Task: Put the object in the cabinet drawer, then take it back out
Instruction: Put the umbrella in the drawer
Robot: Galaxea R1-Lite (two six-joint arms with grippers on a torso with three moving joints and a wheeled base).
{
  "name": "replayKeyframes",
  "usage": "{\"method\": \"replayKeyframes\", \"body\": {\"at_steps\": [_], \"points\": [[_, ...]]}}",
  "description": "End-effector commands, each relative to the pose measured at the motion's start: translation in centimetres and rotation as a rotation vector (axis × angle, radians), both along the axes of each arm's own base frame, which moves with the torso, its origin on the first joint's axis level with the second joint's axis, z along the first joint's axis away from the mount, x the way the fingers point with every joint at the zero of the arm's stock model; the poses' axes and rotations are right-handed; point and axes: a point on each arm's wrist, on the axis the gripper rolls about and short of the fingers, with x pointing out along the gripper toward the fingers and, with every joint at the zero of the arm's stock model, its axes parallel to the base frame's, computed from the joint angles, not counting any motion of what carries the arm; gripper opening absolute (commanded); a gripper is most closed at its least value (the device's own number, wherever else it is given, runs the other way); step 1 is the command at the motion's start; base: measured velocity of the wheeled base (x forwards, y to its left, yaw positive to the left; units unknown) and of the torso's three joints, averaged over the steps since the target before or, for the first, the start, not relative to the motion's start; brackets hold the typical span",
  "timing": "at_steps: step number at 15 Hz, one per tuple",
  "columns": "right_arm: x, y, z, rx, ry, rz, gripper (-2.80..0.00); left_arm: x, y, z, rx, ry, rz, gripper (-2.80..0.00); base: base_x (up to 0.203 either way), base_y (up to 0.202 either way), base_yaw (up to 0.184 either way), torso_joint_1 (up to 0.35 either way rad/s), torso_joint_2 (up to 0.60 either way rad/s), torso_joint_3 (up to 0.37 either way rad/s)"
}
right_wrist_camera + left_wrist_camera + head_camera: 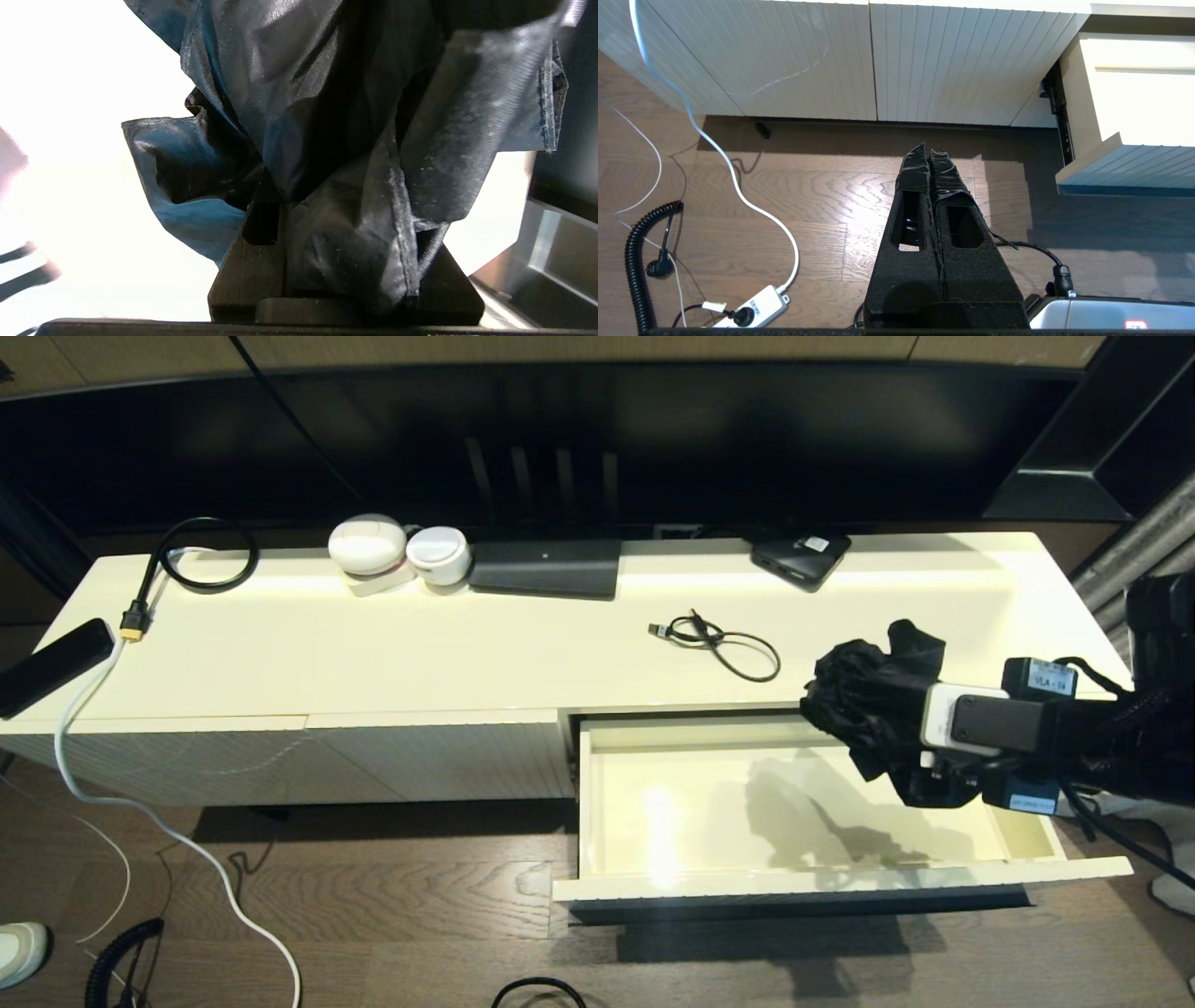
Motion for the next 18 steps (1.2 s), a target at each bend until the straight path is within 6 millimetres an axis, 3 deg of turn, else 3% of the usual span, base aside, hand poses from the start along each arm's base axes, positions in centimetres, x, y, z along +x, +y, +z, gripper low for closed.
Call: {"method": "replayKeyframes", "body": {"at_steps": [1, 9, 13, 18], "points": [[0.1, 0.3, -2.0, -0.009, 0.067, 0.013, -2.80, 0.0, 0.0, 0.0, -0.001, 0.000, 0.000, -2.80, 0.000, 0.000, 0.000, 0.000, 0.00, 0.000], [7.0, 3.3, -7.7, 0.058, 0.153, 0.015, -2.80, 0.0, 0.0, 0.0, -0.001, 0.000, 0.002, -2.80, 0.000, 0.000, 0.000, 0.000, 0.00, 0.000], [10.1, 4.2, -8.8, 0.041, 0.106, 0.035, -2.80, 0.0, 0.0, 0.0, -0.001, -0.001, 0.001, -2.80, 0.000, 0.000, 0.000, 0.000, 0.00, 0.000], [10.8, 4.4, -10.4, 0.012, 0.141, 0.064, -2.80, 0.0, 0.0, 0.0, -0.001, 0.000, 0.000, -2.80, 0.000, 0.000, 0.000, 0.000, 0.00, 0.000]]}}
